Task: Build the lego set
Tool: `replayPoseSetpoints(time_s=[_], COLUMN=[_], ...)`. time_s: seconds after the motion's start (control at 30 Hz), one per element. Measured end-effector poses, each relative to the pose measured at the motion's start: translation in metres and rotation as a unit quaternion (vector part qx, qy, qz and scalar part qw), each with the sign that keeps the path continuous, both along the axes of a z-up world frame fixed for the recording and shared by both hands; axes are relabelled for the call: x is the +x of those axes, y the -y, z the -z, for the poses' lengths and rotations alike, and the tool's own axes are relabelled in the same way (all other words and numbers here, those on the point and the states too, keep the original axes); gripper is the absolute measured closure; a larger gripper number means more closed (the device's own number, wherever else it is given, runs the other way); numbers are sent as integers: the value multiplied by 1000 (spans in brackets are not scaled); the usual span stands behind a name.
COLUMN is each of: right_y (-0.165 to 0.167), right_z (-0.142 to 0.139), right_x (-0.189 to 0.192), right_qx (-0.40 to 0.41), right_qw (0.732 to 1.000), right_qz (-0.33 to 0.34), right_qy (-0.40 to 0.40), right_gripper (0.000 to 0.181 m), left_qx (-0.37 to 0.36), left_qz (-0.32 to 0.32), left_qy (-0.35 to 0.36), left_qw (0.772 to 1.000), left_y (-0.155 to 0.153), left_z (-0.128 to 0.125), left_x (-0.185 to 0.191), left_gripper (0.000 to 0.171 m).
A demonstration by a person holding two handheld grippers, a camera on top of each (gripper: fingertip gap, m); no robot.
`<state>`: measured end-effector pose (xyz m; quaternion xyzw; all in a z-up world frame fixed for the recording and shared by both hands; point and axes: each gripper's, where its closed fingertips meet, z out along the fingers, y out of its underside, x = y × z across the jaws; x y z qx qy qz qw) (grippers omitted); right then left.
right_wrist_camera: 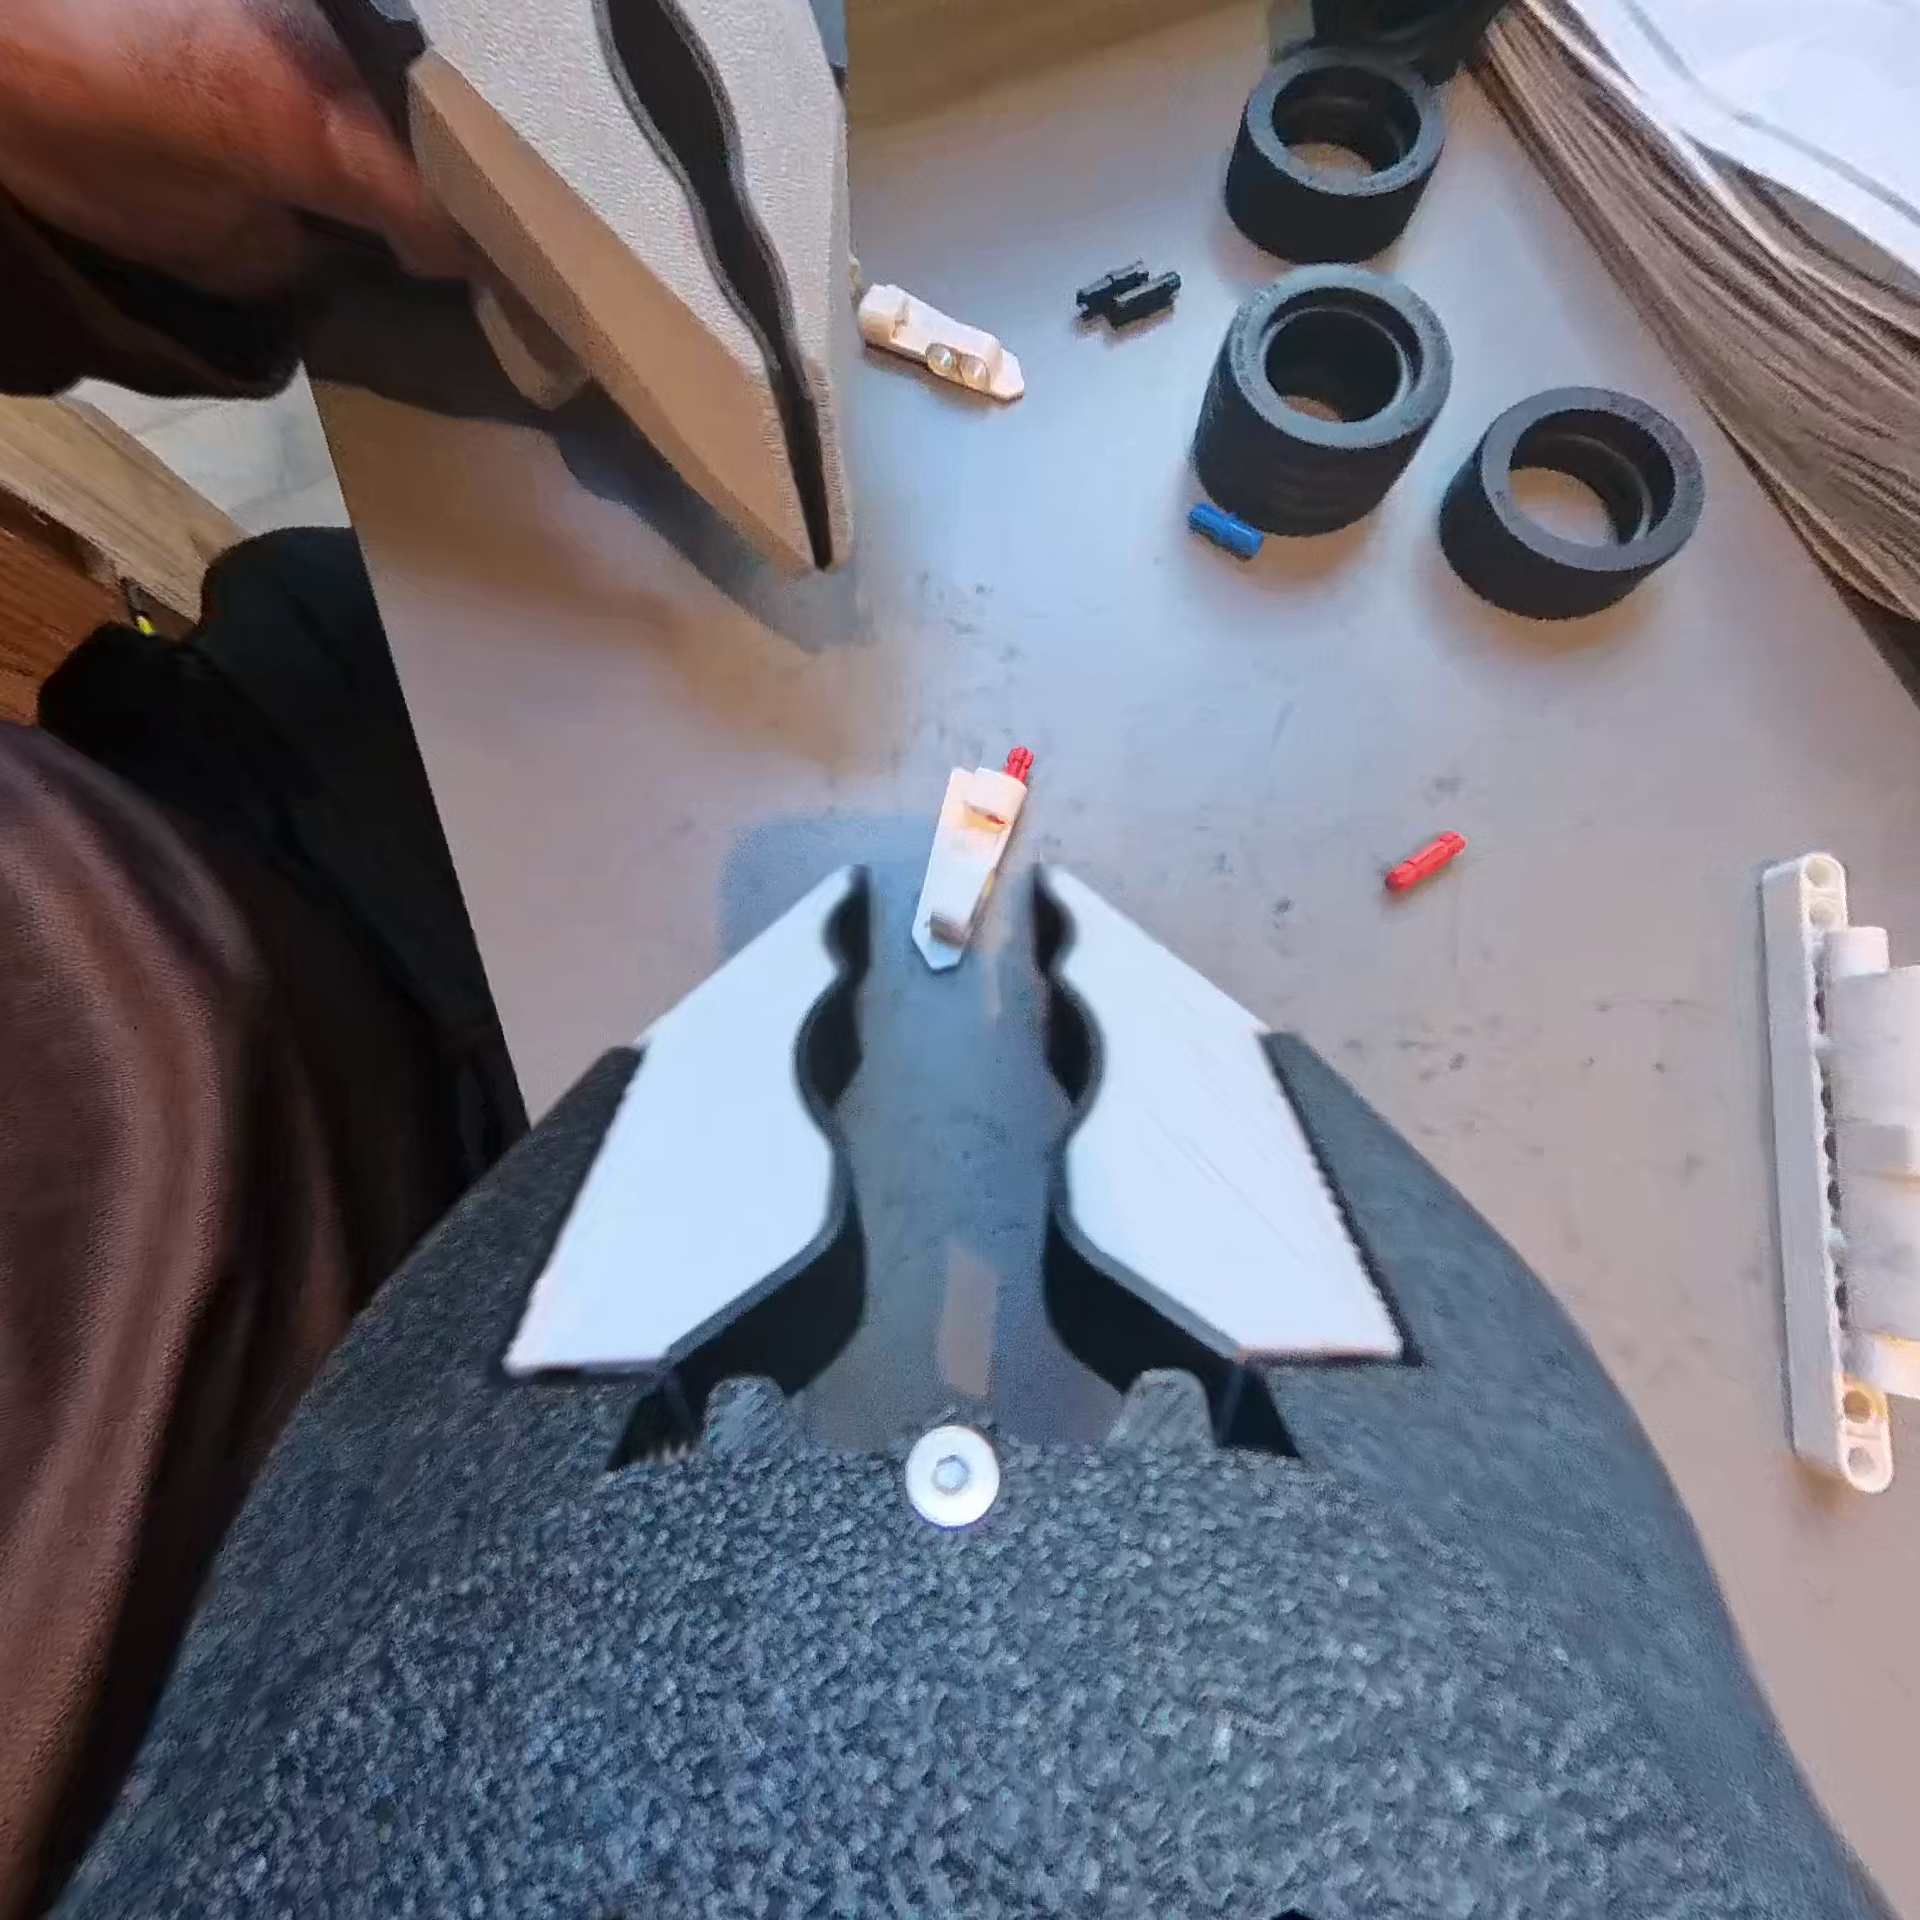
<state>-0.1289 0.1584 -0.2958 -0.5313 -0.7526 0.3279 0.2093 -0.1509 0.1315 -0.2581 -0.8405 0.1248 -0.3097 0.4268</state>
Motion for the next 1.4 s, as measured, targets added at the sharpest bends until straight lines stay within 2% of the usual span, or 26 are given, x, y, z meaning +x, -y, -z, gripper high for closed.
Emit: replayPoseSetpoints(time_s=[0.03, 0.1, 0.17, 0.27, 0.4, 0.57, 0.7, 0.83, 0.97, 1.03, 1.2, 1.27, 1.4], right_y=[3, 6, 6, -2, -17, -13, 2, 17, 21, 20, 16, 12, -2], right_z=[0, 0, 0, -4, -39, -80, -93, -90, -88, -87, -79, -72, -61], right_x=[-1, -4, -5, -5, -8, -9, -7, -8, -8, -7, -8, -10, -12], right_qx=[2, 6, 31, 113, 233, 297, 333, 335, 329, 326, 330, 325, 284], right_qw=[1000, 1000, 999, 992, 959, 911, 883, 878, 878, 879, 881, 889, 916], right_qz=[-8, -18, -29, -41, -28, -30, -49, -72, -81, -82, -85, -82, -66], right_qy=[1, 0, -11, -48, -159, -284, -327, -334, -337, -337, -328, -311, -274], right_gripper=[168, 169, 169, 170, 172, 173, 173, 174, 173, 173, 173, 173, 172], left_qx=[4, 1, -8, 4, 16, 56, 73, 87, 99, 112, 117, 117, 132], left_qz=[-1, 0, -4, -14, -11, 27, 37, 41, 44, 33, 21, 11, -19], left_qy=[-5, -24, -47, -59, -51, -4, 24, 8, -28, -52, -137, -203, -333], left_qw=[1000, 1000, 999, 998, 999, 998, 996, 995, 994, 992, 983, 972, 933], left_y=[0, 0, -1, -1, 1, 5, 4, -1, -2, -4, -8, -11, -15], left_z=[0, 3, 9, 7, 2, -22, -32, -34, -35, -35, -25, -18, -9], left_x=[0, 1, 1, 0, 2, 18, 21, 24, 27, 26, 21, 14, -7], left_gripper=[171, 169, 156, 149, 146, 128, 131, 136, 150, 167, 169, 169, 169])
